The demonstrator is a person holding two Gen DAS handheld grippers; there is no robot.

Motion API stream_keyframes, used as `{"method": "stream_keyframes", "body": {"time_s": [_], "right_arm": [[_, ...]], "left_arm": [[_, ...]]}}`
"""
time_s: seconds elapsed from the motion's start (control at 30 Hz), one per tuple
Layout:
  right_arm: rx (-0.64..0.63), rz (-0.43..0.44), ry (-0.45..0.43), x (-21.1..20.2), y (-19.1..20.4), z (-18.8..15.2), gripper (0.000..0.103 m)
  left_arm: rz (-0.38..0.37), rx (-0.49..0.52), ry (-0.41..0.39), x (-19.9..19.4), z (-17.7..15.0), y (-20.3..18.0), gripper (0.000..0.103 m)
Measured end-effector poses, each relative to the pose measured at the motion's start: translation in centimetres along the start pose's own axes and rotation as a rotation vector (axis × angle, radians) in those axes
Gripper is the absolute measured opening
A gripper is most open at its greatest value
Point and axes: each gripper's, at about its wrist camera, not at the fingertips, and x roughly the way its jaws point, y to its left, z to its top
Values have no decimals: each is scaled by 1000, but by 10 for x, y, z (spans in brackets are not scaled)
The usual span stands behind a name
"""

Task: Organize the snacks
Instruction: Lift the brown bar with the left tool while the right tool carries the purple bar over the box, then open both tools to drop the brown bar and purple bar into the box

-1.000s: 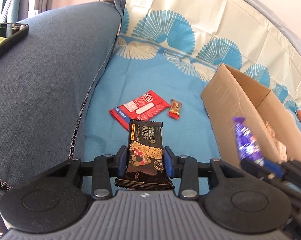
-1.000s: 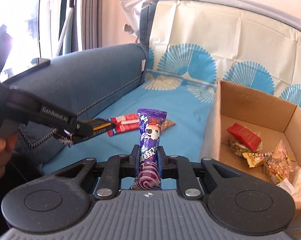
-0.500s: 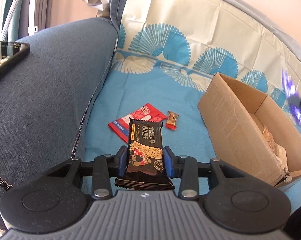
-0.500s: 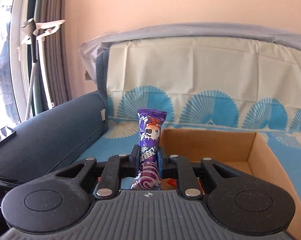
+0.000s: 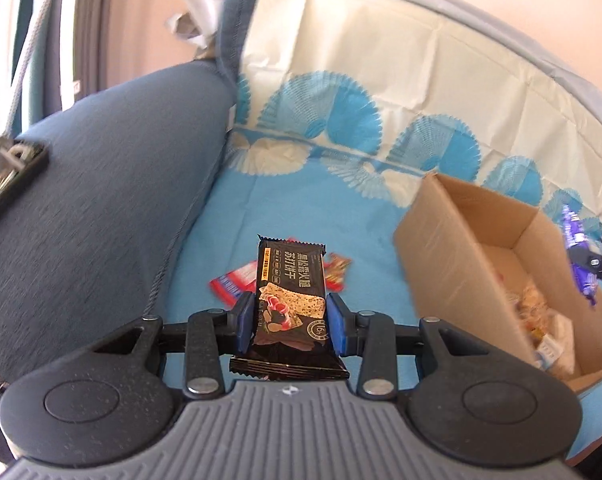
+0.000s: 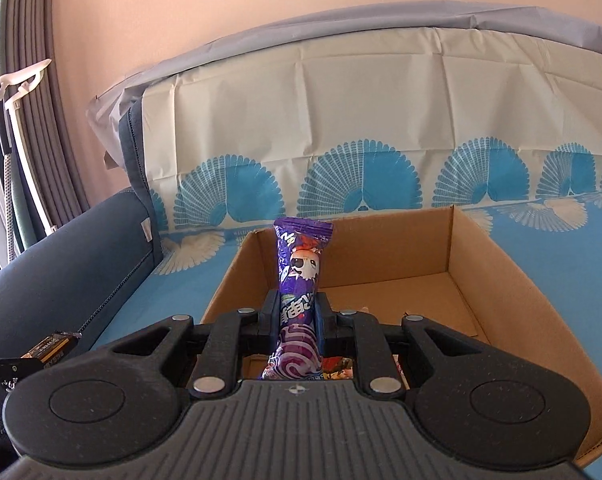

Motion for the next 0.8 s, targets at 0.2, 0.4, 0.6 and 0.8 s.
{"method": "stream_keyframes", "body": {"time_s": [0.2, 0.4, 0.6, 0.8], "right_arm": [[74, -29, -13, 3, -18, 8, 18], [144, -110, -43, 1, -35, 13, 18], [230, -181, -77, -4, -60, 18, 18], [238, -219, -94, -7, -72, 19, 18]], "left_arm": [[-56, 50, -32, -4, 25, -53, 42], [-108, 159, -100, -7, 48, -122, 42], [-220, 159, -114, -1, 68, -180, 42], [-273, 151, -109, 11, 79, -220, 42]]}}
